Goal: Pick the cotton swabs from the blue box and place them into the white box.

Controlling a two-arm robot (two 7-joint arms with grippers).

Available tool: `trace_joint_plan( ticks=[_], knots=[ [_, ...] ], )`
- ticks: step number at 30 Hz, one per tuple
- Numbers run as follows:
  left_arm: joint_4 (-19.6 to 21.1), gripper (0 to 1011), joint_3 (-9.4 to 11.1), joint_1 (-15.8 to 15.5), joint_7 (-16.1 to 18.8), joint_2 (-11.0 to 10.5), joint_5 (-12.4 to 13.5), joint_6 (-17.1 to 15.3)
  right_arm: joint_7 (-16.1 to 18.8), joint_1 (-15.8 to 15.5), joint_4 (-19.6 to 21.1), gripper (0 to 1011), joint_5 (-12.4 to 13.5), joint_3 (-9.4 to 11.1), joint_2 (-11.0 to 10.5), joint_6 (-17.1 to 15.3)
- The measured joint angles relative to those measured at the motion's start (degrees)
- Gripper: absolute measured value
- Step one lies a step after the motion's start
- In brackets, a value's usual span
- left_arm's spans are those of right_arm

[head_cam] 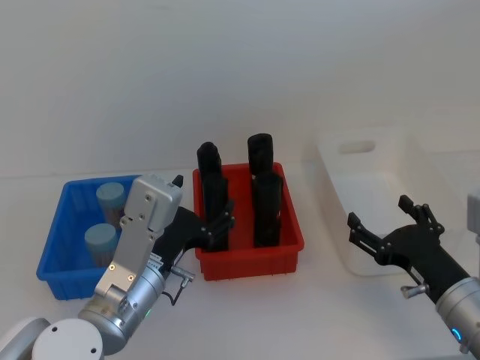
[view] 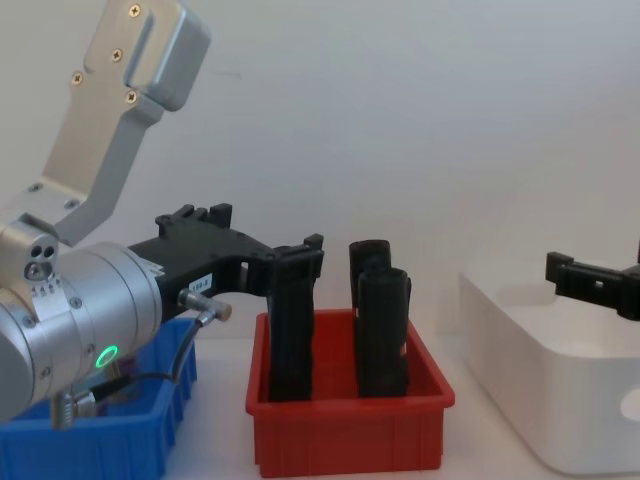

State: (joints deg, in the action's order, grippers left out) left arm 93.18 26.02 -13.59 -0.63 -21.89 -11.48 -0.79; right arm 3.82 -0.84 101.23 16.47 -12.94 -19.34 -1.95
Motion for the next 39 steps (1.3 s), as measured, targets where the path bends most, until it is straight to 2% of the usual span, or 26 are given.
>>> trace_joint_plan(
  ticks=[39],
  knots=[
    [0.0,1000,0.0,0.0,0.0,0.0,0.0,0.0,0.0,0.0,0.0,1002,0.0,0.0,0.0,0.0]
  ],
)
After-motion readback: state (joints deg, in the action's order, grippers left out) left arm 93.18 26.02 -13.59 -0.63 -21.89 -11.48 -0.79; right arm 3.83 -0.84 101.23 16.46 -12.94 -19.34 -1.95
